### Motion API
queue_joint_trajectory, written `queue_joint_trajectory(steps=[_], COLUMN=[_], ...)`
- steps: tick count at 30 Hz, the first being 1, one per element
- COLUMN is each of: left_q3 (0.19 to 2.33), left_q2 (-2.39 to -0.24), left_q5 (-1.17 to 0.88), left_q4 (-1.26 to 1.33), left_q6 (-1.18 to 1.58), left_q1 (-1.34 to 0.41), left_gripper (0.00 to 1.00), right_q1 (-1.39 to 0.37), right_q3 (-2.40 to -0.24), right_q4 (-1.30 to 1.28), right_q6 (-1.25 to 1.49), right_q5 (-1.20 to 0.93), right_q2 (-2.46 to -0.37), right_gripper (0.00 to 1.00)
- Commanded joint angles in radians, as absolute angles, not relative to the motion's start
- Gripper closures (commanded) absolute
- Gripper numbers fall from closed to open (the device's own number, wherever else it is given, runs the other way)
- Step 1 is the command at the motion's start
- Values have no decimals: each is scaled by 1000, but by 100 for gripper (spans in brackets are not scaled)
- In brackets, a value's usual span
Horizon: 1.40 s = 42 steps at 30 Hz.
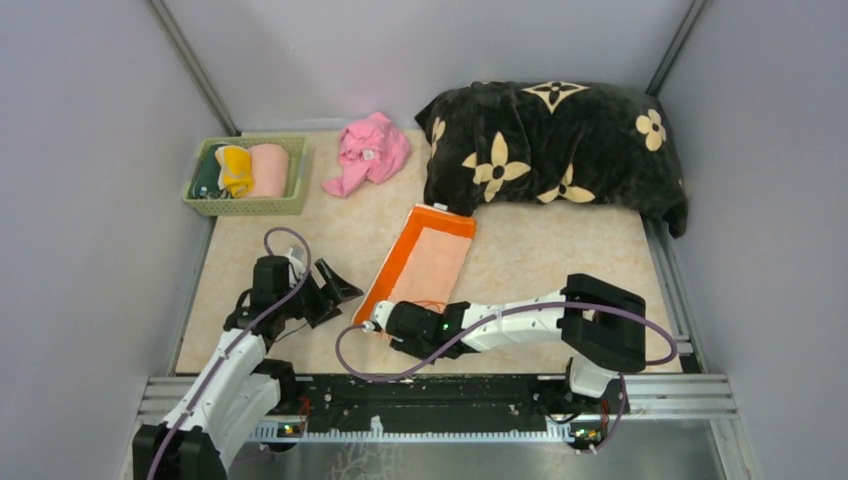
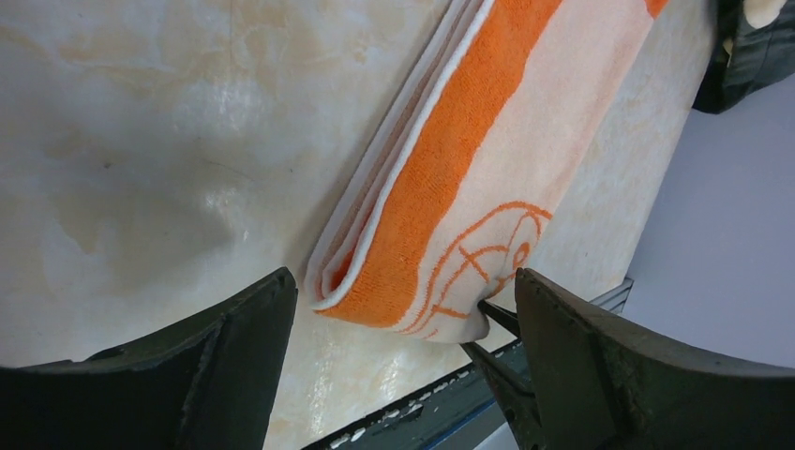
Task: Roll the towels
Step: Roll the towel at the center of the board.
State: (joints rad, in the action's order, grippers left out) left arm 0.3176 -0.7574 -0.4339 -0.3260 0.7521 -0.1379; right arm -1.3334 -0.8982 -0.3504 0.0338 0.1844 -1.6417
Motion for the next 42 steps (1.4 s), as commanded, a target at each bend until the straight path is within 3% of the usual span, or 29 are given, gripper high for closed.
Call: queue_joint_trajectory(steps=[1, 5, 6, 15, 26, 33, 37, 42], left_q3=[310, 306, 304, 261, 236, 226, 238, 275], left_q2=[-737, -695, -680, -561, -666, -745, -771, -777], left_q5=[-438, -406, -402, -391, -253, -149, -84, -12], left_q4=[-371, -424, -435, -484, -320, -263, -262, -330], left_q6=[801, 854, 867, 1038, 1217, 1227, 1201, 1150], left_q1=[-171, -194, -197, -272, -461, -480, -480, -480], left_gripper=[9, 9, 9, 11, 18, 39, 63, 77], right_q1=[-1339, -1320, -1310, -1218, -1211, -1211, -1211, -1210], right_q3=[-880, -893, -892, -826, -807, -777, -766, -759], right_q4=[-322, -296, -287, -131, -79, -29, -15, -6], right_q6=[37, 85, 107, 349, 433, 461, 471, 479], right_q5=[174, 104, 87, -66, -53, -77, -91, -119], right_q2=[-1693, -1665, -1662, -1519, -1526, -1518, -1516, -1499], right_gripper=[72, 98, 100, 100, 100, 100, 100, 100])
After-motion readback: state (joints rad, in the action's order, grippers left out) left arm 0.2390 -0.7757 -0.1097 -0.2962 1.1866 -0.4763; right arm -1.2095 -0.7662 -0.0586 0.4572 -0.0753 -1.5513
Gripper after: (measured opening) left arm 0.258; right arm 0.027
